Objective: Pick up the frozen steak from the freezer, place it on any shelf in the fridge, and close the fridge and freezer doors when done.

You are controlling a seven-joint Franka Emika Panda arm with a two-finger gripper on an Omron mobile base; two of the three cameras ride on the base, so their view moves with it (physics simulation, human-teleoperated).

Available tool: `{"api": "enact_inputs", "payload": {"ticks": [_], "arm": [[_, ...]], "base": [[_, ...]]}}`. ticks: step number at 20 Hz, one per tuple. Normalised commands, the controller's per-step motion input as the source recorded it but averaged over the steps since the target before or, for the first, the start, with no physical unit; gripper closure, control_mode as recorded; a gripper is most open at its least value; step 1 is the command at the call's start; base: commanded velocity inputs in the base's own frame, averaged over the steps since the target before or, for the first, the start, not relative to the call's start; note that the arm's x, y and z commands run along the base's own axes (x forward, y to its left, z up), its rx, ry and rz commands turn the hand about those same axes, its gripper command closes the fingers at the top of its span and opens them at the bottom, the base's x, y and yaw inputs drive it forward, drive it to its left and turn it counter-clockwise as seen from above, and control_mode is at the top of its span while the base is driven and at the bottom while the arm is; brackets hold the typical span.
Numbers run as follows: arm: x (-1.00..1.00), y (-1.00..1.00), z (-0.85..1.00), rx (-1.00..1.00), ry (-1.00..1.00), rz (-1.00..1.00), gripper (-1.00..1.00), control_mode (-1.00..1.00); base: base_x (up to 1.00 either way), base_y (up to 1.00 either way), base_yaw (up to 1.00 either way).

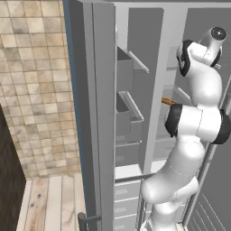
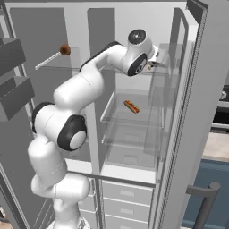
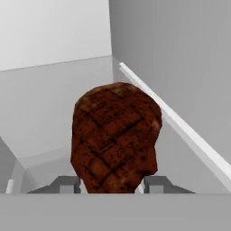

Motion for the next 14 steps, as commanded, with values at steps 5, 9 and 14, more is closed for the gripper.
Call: {"api": "enact_inputs", "payload": {"ticks": [5, 9, 14], "arm": [[0.98, -0.05, -0.26, 0.02, -0.01, 0.02, -1.00, -1.00], [0.10, 0.00, -0.01, 0.00, 0.00, 0.00, -1.00, -1.00], [-0.60, 0.08, -0.16, 0.00, -0.01, 0.00, -1.00, -1.00]], "base": [[0.00, 0.00, 0.00], [0.00, 0.00, 0.00], [0.00, 0.00, 0.00]]}}
